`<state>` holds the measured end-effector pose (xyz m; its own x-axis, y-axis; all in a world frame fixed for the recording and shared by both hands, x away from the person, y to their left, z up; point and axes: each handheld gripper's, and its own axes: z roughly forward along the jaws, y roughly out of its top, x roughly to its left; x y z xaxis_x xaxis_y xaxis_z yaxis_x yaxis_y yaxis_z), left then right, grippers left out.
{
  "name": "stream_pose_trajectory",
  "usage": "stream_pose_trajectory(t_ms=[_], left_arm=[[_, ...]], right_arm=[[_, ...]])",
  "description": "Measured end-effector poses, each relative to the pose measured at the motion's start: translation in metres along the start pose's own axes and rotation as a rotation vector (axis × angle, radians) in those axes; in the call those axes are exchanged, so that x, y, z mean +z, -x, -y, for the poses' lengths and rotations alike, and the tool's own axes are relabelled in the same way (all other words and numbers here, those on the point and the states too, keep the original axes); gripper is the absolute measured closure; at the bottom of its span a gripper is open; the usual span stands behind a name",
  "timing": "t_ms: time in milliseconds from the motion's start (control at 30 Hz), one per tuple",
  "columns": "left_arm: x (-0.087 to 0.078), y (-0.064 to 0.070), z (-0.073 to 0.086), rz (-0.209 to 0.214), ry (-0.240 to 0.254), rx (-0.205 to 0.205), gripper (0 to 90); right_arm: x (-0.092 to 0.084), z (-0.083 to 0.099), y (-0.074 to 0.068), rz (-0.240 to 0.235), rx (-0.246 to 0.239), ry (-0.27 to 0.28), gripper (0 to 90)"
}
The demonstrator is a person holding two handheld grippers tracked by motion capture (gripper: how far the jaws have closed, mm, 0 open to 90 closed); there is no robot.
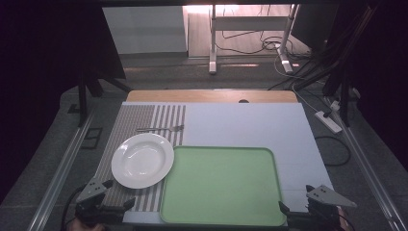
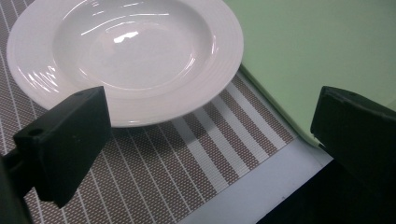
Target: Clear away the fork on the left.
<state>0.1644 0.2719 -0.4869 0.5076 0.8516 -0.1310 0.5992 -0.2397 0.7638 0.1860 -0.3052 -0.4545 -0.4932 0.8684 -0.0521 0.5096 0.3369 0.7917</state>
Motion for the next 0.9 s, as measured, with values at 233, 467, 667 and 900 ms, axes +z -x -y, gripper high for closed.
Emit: stream_pose_trajectory(t_ms=[233,467,667,900], left_arm=[[-0.0016,-0.0025,0.0013,0.029,0.011,-0.013,0.0],[-0.0011,-0.0037,0.001,0.042,0.007,-0.018,0.0],[-0.001,-0.005,0.0011,0.052,0.006,-0.027,0.0],[-0.0003,-0.0073,0.0007,0.077,0.001,-0.038,0.0]], right_arm=[[0.001,-0.0005,-0.0024,0.0,-0.027,-0.006,0.0],[0.0012,-0.0004,-0.002,-0.002,-0.027,-0.011,0.0],[0.0015,-0.0005,-0.0027,-0.003,-0.035,-0.014,0.0],[0.0018,-0.0006,-0.0029,-0.006,-0.038,-0.019,0.0]])
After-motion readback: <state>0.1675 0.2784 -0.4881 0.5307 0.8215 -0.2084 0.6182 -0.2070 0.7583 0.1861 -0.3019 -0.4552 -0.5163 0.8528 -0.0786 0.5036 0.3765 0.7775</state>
